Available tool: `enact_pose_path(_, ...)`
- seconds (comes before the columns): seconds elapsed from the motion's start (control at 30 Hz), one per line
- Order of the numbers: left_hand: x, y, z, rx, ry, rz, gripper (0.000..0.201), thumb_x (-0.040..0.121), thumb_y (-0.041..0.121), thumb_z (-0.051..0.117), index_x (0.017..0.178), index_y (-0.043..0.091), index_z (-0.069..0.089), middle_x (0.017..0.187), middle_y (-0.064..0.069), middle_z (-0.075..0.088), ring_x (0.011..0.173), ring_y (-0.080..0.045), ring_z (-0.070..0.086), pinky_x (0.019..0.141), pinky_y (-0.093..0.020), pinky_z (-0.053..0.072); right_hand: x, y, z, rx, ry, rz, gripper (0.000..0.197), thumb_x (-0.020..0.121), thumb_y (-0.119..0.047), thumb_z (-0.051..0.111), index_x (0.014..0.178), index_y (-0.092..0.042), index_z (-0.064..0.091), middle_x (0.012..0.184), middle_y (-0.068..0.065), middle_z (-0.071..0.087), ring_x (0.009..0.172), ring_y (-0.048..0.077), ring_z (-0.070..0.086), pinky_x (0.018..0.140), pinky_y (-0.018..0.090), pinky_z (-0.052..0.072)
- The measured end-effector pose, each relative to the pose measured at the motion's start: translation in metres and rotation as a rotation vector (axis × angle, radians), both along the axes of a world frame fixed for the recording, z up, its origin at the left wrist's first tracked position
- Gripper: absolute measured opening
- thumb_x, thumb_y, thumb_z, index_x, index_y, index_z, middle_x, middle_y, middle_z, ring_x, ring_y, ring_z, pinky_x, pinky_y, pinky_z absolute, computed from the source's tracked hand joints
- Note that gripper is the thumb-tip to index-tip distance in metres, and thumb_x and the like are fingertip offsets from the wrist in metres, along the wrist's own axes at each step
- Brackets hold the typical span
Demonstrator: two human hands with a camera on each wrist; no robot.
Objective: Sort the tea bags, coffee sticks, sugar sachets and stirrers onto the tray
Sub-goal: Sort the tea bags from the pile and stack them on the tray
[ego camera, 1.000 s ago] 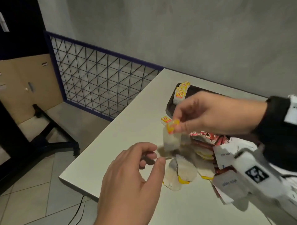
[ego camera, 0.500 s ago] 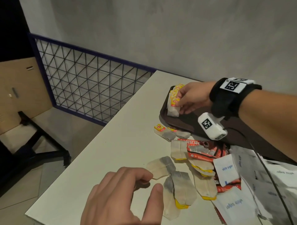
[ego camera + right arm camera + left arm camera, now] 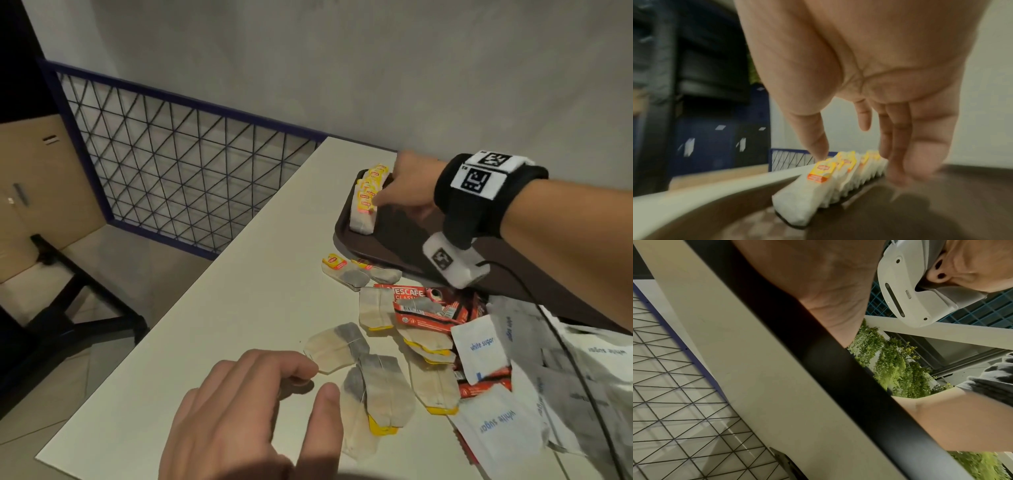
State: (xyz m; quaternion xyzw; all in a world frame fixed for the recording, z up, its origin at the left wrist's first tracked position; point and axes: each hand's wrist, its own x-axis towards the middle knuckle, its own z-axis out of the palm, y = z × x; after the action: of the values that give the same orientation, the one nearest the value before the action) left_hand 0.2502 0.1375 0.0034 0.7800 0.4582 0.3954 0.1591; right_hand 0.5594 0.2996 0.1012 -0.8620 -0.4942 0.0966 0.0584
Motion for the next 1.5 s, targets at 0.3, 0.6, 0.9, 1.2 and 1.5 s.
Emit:
enact_pose_path(0.3, 0.014, 0.002, -0.017, -0.008, -0.168, -0.013, 0.011, 0.073, 0.052, 0.059, 0.078, 0.043, 0.061, 0.099, 0.033, 0.06, 0.093, 0.019, 0.05, 0.069, -0.018, 0.039, -0.085, -0.075, 0.004, -0.213, -0.332, 0.646, 0.026, 0.091, -0.046, 0.068, 0.091, -0.021, 0.074, 0.081, -0.004, 0.071, 0.074, 0.012, 0.064, 0.066, 0.028, 0.056)
enact_pose_path(0.6, 0.012, -0.006, -0.016, -0.068, -0.158, 0.041, 0.007, 0.079, 0.047, 0.062, 0.078, 0.041, 0.06, 0.104, 0.039, 0.056, 0.093, 0.009, 0.053, 0.067, -0.023, 0.04, -0.097, -0.101, -0.014, -0.273, -0.378, 0.661, 0.029, 0.1, -0.029, 0.053, 0.123, -0.018, 0.067, 0.111, 0.003, 0.069, 0.095, 0.021, 0.063, 0.085, 0.033, 0.056)
enact_pose_path(0.9, 0.011, -0.011, -0.01, -0.117, -0.157, 0.039, 0.013, 0.083, 0.038, 0.07, 0.076, 0.04, 0.059, 0.106, 0.044, 0.052, 0.096, 0.012, 0.051, 0.069, -0.028, 0.039, -0.114, -0.1, -0.012, -0.14, -0.198, 0.643, 0.03, 0.097, -0.046, 0.06, 0.106, -0.021, 0.071, 0.092, -0.004, 0.064, 0.08, 0.014, 0.057, 0.067, 0.026, 0.045)
enact_pose_path(1.2, 0.012, -0.01, -0.01, -0.131, -0.174, 0.06, 0.012, 0.084, 0.038, 0.068, 0.076, 0.04, 0.059, 0.087, 0.033, 0.061, 0.097, 0.014, 0.049, 0.069, -0.03, 0.037, -0.129, -0.088, -0.024, -0.223, -0.242, 0.49, 0.049, 0.092, -0.04, 0.069, 0.126, -0.008, 0.055, 0.116, 0.007, 0.066, 0.098, 0.025, 0.063, 0.062, 0.026, 0.046)
enact_pose_path(1.5, 0.011, -0.009, -0.005, -0.207, -0.159, 0.07, 0.01, 0.085, 0.041, 0.065, 0.076, 0.038, 0.061, 0.102, 0.046, 0.052, 0.096, 0.012, 0.05, 0.07, -0.029, 0.039, -0.126, -0.086, -0.015, -0.043, -0.018, 0.411, 0.034, 0.089, -0.02, 0.072, 0.122, -0.013, 0.064, 0.101, 0.001, 0.064, 0.084, 0.018, 0.06, 0.061, 0.024, 0.046)
